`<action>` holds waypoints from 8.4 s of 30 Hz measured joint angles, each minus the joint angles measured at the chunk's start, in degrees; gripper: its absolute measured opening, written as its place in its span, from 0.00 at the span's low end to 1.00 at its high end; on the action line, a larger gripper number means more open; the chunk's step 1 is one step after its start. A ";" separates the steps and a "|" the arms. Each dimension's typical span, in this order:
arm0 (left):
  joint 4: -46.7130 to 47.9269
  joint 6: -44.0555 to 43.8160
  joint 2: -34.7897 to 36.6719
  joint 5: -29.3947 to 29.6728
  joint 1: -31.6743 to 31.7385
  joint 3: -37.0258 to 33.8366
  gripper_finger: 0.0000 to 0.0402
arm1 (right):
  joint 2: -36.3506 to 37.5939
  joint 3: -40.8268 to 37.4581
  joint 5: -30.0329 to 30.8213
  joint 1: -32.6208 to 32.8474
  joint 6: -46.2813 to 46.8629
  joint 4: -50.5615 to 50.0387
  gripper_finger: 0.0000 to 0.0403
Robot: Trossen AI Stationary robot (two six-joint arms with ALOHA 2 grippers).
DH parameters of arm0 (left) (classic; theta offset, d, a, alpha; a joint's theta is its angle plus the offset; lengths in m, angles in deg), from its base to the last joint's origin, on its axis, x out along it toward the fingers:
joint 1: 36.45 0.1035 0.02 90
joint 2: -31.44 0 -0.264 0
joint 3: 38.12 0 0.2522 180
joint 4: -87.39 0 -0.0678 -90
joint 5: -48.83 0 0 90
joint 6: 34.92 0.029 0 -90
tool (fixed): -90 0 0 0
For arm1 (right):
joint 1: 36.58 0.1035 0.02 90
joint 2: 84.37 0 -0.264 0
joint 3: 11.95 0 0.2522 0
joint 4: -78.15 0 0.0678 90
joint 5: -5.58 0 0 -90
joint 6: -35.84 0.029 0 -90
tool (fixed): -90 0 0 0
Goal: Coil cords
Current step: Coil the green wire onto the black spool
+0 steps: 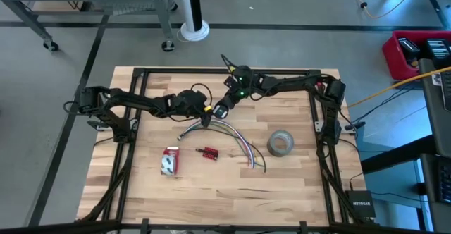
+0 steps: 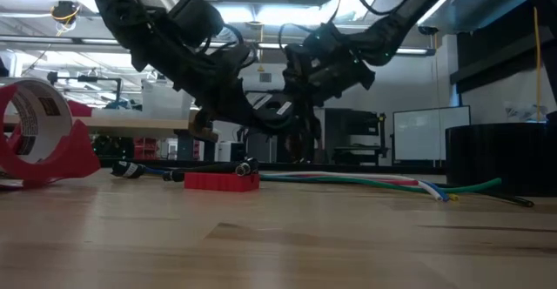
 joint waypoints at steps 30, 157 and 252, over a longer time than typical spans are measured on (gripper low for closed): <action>-4.79 -0.03 -5.91 -2.43 0.07 0.04 0.00 | -3.54 -12.39 4.99 0.17 10.17 23.51 0.00; 4.64 21.32 46.82 -2.28 -0.13 -19.95 0.01 | -9.33 -12.16 11.57 0.00 6.82 28.37 0.05; 19.33 22.92 88.25 2.30 -5.70 -36.74 0.01 | -9.38 -12.16 11.51 0.04 6.89 28.89 0.05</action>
